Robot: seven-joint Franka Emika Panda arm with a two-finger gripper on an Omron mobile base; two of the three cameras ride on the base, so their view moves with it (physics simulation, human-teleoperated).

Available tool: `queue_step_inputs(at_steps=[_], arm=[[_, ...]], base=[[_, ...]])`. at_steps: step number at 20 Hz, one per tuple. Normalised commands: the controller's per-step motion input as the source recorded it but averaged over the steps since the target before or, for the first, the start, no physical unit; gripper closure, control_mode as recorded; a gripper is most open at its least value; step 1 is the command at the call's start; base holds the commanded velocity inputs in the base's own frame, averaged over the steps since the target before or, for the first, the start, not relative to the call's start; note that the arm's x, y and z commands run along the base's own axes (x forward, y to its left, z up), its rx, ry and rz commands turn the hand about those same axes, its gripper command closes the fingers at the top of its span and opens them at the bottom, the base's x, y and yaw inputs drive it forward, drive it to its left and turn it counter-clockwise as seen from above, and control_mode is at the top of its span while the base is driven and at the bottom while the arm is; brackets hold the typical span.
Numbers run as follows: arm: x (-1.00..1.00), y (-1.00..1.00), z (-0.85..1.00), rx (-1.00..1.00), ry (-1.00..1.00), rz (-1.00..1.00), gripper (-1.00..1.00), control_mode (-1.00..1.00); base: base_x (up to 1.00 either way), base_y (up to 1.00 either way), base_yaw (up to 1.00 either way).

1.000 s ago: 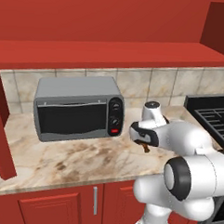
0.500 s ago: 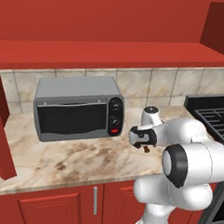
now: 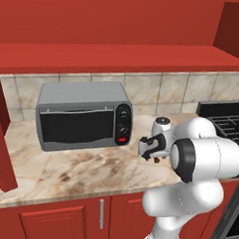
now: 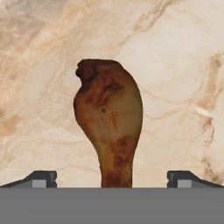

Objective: Retrieve the bowl from the cabinet, then place the raw meat into the bowl to avoid contamination.

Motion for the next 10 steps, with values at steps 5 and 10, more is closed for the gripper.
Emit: queue_step_inputs(at_steps=[5, 10], arm=[[0.21, 0.0, -0.21, 0.0, 0.0, 0.01, -1.0, -1.0], [0.26, 0.0, -0.24, 0.0, 0.0, 0.0, -1.0, -1.0]], base=[[0.0, 0.0, 0.0], [0.0, 0.0, 0.0]])
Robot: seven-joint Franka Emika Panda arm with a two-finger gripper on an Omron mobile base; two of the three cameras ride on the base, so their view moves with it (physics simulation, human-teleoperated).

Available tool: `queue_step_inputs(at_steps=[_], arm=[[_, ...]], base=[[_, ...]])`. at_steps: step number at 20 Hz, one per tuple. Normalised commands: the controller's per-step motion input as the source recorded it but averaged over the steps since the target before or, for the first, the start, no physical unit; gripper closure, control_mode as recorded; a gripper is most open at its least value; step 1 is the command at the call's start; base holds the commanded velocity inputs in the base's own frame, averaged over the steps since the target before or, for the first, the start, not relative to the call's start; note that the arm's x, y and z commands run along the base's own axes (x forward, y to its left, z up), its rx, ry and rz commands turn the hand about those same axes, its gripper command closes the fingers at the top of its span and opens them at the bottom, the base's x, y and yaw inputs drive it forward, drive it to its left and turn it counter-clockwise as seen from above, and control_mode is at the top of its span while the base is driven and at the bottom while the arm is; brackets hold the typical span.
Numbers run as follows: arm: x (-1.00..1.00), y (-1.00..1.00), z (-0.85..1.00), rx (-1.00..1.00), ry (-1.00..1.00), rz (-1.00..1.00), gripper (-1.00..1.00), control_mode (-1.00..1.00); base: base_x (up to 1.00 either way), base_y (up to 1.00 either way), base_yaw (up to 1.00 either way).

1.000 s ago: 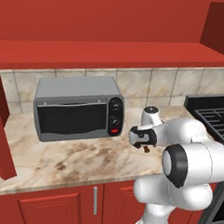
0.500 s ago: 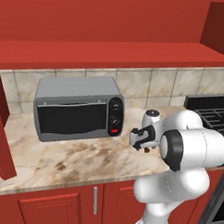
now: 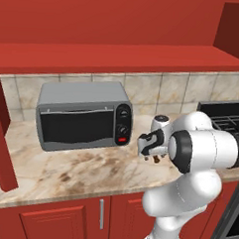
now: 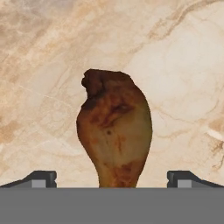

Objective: Retrieve the bowl from the cabinet, then place the raw meat into the bowl to avoid contamination.

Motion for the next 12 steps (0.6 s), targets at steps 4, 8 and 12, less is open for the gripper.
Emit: queue_step_inputs(at_steps=[4, 8, 12], arm=[[0.26, 0.03, -0.25, 0.0, 0.0, 0.0, 1.0, -1.0], [0.17, 0.0, -0.22, 0.0, 0.0, 0.0, 1.0, -1.0], [0.08, 0.0, -0.22, 0.0, 0.0, 0.0, 1.0, -1.0]], base=[[0.0, 0.0, 0.0], [0.0, 0.0, 0.0], [0.0, 0.0, 0.0]])
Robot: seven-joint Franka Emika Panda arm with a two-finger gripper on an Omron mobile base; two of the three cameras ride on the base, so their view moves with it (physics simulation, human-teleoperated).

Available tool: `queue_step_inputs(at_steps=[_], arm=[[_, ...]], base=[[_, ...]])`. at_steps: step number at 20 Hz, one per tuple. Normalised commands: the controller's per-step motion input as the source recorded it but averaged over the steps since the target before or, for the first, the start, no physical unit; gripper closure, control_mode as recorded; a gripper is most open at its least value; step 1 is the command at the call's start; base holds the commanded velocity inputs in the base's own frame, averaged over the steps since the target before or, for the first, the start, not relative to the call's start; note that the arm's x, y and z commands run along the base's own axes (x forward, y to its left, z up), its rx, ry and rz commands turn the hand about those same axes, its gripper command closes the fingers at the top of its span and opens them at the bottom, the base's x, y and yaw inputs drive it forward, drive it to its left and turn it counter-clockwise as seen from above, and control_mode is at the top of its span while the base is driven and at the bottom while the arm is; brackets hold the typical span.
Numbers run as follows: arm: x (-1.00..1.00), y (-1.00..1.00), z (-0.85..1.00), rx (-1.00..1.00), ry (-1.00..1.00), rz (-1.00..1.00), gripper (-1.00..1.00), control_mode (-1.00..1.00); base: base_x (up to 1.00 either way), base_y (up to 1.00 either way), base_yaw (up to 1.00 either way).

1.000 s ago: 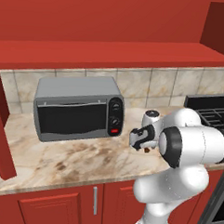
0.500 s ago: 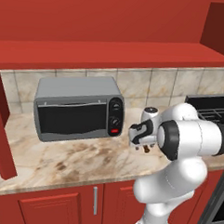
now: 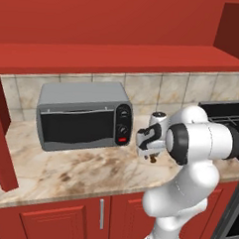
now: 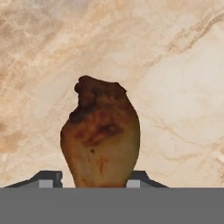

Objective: Retrieve the bowl from the cabinet, then place the raw meat into the bowl to avoid contamination.

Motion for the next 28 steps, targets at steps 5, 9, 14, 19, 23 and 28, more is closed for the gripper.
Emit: queue_step_inputs(at_steps=[5, 9, 14, 19, 23, 28], arm=[[0.02, -0.02, -0.09, 0.0, -0.01, 0.0, 1.0, -1.0], [0.0, -0.13, 0.1, 0.0, 0.0, 0.0, 1.0, -1.0], [-0.1, -0.17, 0.37, 0.0, -0.02, -0.02, 1.0, -1.0], [-0.05, -0.03, 0.52, -0.02, -0.05, -0.04, 1.0, -1.0], [0.02, 0.37, 0.45, -0.04, -0.06, -0.02, 1.0, -1.0], [0.0, 0.48, 0.36, -0.07, -0.05, -0.01, 1.0, -1.0]], base=[[0.0, 0.0, 0.0], [0.0, 0.0, 0.0], [0.0, 0.0, 0.0], [0.0, 0.0, 0.0], [0.0, 0.0, 0.0], [0.0, 0.0, 0.0]])
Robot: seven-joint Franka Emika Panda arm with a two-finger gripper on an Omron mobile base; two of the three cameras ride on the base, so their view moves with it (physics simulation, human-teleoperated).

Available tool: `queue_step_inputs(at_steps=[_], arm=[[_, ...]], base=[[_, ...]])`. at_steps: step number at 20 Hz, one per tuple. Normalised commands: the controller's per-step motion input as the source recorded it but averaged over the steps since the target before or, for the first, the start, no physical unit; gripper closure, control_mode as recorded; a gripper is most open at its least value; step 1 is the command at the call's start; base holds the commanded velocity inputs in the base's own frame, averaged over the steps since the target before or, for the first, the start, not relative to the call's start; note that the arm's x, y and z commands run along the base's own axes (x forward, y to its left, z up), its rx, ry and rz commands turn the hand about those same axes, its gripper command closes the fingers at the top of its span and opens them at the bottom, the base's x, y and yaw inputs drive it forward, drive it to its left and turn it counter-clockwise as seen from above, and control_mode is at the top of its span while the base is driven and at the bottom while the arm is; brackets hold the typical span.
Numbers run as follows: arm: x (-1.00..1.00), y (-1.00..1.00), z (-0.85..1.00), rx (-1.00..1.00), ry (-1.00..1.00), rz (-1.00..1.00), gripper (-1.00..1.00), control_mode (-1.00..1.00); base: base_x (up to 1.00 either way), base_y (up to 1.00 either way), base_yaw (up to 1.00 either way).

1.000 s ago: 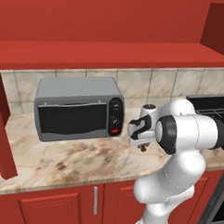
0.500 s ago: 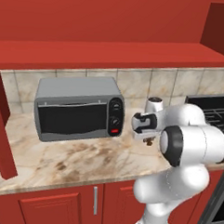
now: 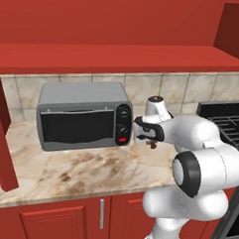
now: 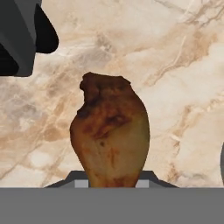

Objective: Retrieve the bowl from the cabinet, then place the raw meat into the bowl to avoid contamination.

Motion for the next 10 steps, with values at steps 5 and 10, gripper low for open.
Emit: queue_step_inputs(at_steps=[5, 10], arm=[[0.14, 0.08, 0.5, -0.11, -0.07, -0.01, 1.0, -1.0], [0.07, -0.19, 0.43, -0.13, -0.02, 0.0, 1.0, -1.0]], base=[[0.0, 0.0, 0.0], [0.0, 0.0, 0.0]])
